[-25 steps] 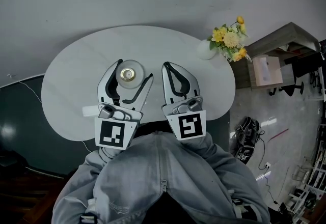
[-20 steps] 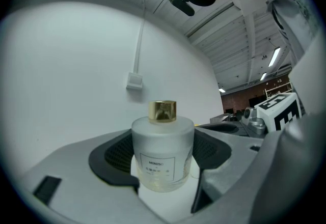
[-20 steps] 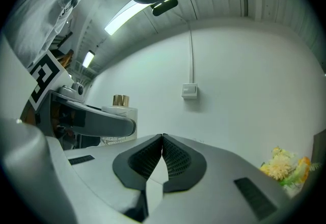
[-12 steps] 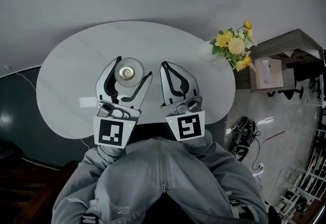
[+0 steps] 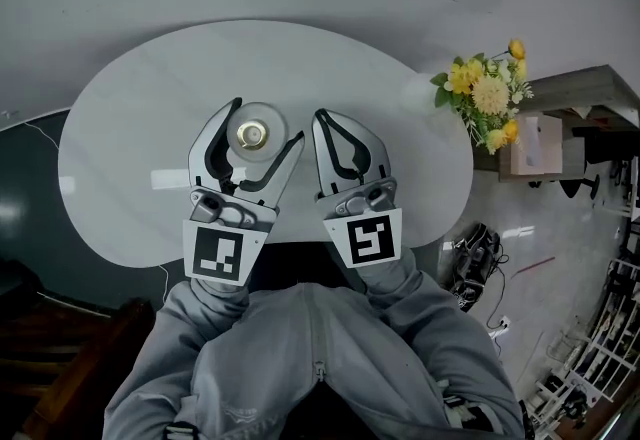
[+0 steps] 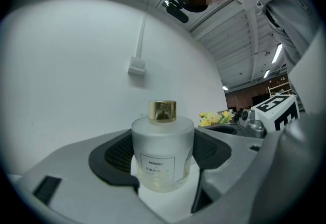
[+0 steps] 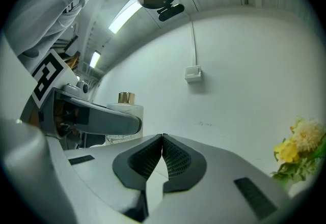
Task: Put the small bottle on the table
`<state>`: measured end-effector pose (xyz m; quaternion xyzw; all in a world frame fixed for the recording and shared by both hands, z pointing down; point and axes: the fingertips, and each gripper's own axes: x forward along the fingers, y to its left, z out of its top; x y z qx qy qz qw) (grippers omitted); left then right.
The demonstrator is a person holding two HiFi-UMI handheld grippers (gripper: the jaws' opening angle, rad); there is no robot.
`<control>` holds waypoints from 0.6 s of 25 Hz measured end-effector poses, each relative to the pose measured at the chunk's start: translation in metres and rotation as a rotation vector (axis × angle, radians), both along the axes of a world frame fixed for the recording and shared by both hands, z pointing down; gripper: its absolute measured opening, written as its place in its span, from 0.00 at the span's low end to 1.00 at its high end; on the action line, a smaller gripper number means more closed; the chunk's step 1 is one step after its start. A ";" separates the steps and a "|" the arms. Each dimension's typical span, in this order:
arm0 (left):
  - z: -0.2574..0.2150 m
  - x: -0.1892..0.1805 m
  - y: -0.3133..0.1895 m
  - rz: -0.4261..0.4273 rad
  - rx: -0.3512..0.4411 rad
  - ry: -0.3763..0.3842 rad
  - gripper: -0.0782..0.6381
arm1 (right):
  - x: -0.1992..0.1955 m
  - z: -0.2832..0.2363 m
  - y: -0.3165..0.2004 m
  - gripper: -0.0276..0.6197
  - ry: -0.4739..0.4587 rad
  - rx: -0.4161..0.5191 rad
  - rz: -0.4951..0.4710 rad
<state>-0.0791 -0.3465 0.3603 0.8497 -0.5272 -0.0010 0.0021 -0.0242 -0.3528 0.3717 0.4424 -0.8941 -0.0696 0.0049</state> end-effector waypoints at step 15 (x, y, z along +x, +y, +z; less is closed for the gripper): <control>0.090 0.001 -0.007 0.013 -0.060 0.002 0.57 | 0.000 0.075 -0.009 0.08 0.014 -0.042 0.000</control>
